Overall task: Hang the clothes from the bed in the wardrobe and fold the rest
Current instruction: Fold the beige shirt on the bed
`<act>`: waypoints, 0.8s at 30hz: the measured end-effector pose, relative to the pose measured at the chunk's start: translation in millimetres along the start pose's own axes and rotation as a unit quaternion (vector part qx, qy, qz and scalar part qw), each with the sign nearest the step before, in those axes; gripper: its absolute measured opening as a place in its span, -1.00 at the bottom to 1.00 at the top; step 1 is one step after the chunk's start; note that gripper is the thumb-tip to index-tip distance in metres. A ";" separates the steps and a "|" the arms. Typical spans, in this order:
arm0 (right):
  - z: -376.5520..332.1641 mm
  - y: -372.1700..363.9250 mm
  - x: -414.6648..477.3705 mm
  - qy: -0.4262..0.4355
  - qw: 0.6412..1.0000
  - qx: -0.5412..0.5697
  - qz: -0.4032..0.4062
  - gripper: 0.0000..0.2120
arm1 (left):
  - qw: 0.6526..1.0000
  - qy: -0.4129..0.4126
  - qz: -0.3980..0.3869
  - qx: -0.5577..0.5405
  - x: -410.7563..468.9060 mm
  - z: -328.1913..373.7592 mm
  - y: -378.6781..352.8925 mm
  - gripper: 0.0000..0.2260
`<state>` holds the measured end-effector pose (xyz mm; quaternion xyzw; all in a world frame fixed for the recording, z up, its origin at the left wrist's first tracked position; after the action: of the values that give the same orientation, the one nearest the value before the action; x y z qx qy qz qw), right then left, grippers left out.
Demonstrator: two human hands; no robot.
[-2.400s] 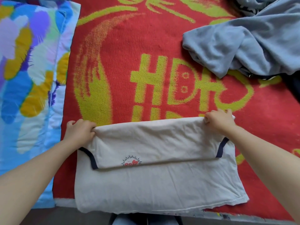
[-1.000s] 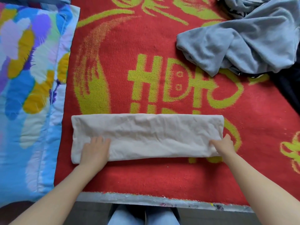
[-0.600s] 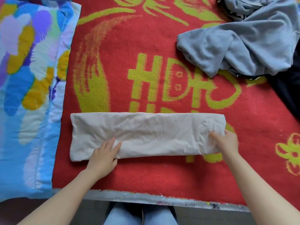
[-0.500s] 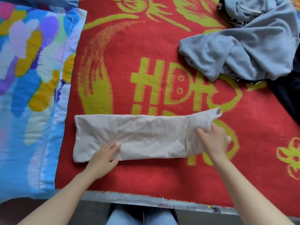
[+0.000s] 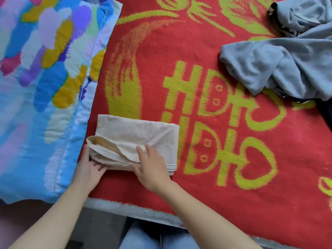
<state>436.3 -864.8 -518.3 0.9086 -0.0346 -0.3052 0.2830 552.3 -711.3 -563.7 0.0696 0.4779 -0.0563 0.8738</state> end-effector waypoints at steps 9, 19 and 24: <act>56.4 -22.2 -20.2 0.050 0.960 -0.275 -0.009 -0.38 | 0.981 -0.019 0.180 0.066 -6.6 -25.9 9.1 -0.65; 33.9 -40.2 -22.5 0.283 0.917 -0.261 -0.106 -0.59 | 0.474 -0.535 0.113 0.690 -17.5 -24.3 22.6 -0.63; 64.5 -13.6 -23.3 0.194 0.946 -0.250 0.073 -0.56 | 0.472 -0.489 0.218 0.701 -24.8 -41.0 52.0 -0.69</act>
<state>378.8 -879.8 -555.2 0.8452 0.0317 -0.1005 0.5239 513.6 -652.1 -561.2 0.7219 -0.2563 -0.2046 0.6094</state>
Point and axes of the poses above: each hand's wrist, its own x-axis towards the middle knuckle, its own y-axis out of the back of the hand, z = x × y, the point moved 3 cm from there along x, towards the middle knuckle, and after that the axes turned 11 degrees about x, right-handed, at the moved point
